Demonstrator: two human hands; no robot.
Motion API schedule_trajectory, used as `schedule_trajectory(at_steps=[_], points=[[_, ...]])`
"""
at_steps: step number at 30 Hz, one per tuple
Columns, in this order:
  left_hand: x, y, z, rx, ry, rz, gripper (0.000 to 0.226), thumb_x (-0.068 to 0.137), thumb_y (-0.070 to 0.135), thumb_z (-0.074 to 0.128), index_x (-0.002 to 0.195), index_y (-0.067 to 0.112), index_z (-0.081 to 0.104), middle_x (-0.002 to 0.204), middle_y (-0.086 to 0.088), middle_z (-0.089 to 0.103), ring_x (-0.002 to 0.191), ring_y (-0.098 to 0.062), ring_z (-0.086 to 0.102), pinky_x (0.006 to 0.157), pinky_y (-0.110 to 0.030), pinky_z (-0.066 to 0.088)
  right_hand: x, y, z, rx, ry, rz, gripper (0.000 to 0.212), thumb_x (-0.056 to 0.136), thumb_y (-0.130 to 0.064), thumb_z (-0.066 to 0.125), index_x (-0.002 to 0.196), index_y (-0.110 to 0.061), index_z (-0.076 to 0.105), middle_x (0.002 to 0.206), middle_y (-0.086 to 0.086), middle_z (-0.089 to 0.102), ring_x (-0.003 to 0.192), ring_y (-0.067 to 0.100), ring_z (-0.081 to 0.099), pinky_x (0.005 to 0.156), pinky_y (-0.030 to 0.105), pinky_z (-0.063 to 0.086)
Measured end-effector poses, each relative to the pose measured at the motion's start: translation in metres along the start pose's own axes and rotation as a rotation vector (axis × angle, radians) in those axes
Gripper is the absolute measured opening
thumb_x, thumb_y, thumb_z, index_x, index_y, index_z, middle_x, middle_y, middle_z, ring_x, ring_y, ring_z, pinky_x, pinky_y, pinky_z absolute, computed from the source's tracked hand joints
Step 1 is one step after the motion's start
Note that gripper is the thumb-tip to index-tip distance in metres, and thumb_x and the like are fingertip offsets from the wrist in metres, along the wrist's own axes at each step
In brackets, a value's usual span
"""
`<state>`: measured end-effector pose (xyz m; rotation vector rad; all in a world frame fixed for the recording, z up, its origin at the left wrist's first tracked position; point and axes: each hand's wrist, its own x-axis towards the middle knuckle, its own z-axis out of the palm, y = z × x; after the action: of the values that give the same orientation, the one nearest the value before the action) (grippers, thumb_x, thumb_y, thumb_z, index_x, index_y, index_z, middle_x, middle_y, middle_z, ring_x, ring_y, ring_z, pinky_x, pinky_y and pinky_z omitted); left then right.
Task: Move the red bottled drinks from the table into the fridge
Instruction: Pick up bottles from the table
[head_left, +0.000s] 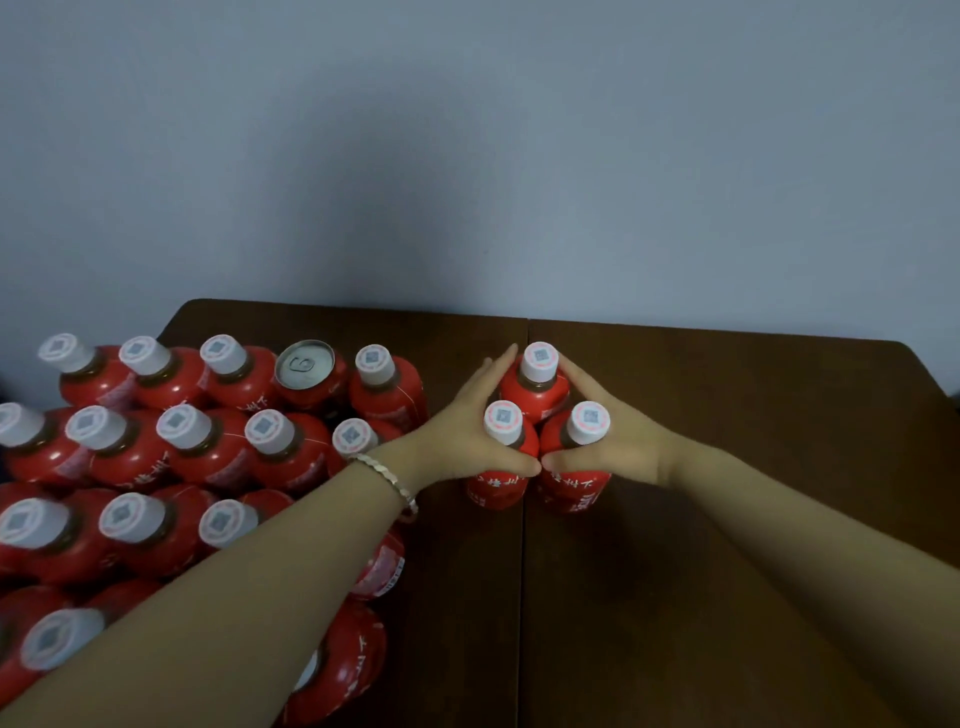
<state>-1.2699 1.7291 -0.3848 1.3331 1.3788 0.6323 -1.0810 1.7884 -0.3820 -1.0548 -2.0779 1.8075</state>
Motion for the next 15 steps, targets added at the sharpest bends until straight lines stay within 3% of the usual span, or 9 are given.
schedule_trajectory(at_steps=[2,6,8,12,15], points=[[0.002,-0.001,0.004,-0.076,-0.003,0.073,0.108,0.058,0.028,0.081,0.145,0.045,0.019,0.151,0.006,0.033,0.139,-0.016,0.032,0.111,-0.051,0.031,0.0,0.003,0.005,0.059,0.071,-0.037,0.088,0.069,-0.018,0.072,0.136,-0.051,0.024,0.13,-0.023,0.05,0.12,0.0,0.053,0.096,0.021,0.046],[0.004,0.002,0.011,-0.173,0.13,0.117,0.085,0.065,0.01,0.07,0.129,0.053,0.035,0.134,0.013,0.053,0.125,-0.007,0.05,0.107,-0.04,0.041,0.002,0.0,0.009,0.021,0.227,-0.028,0.071,0.069,-0.026,0.064,0.12,-0.062,0.029,0.12,-0.028,0.053,0.111,-0.001,0.055,0.096,0.026,0.042],[0.0,0.002,0.015,-0.152,0.181,0.12,0.082,0.064,0.01,0.068,0.125,0.056,0.038,0.132,0.015,0.054,0.123,-0.005,0.051,0.106,-0.038,0.041,-0.003,0.001,0.015,0.017,0.258,-0.047,0.072,0.068,-0.028,0.064,0.121,-0.062,0.031,0.128,-0.021,0.052,0.118,0.003,0.053,0.102,0.031,0.042],[-0.011,-0.003,0.028,-0.135,0.202,0.106,0.08,0.059,0.024,0.065,0.132,0.05,0.045,0.14,0.01,0.049,0.133,-0.012,0.041,0.11,-0.047,0.034,-0.025,0.004,0.031,0.035,0.328,-0.069,0.068,0.062,-0.038,0.061,0.118,-0.07,0.037,0.144,-0.012,0.044,0.133,0.008,0.041,0.112,0.042,0.034],[-0.028,-0.001,0.043,-0.093,0.202,0.085,0.077,0.061,0.027,0.06,0.135,0.04,0.046,0.14,0.01,0.05,0.134,-0.011,0.04,0.111,-0.047,0.033,-0.048,0.004,0.043,0.071,0.374,-0.046,0.067,0.063,-0.031,0.063,0.121,-0.058,0.042,0.14,-0.01,0.048,0.131,0.008,0.044,0.112,0.041,0.034]])
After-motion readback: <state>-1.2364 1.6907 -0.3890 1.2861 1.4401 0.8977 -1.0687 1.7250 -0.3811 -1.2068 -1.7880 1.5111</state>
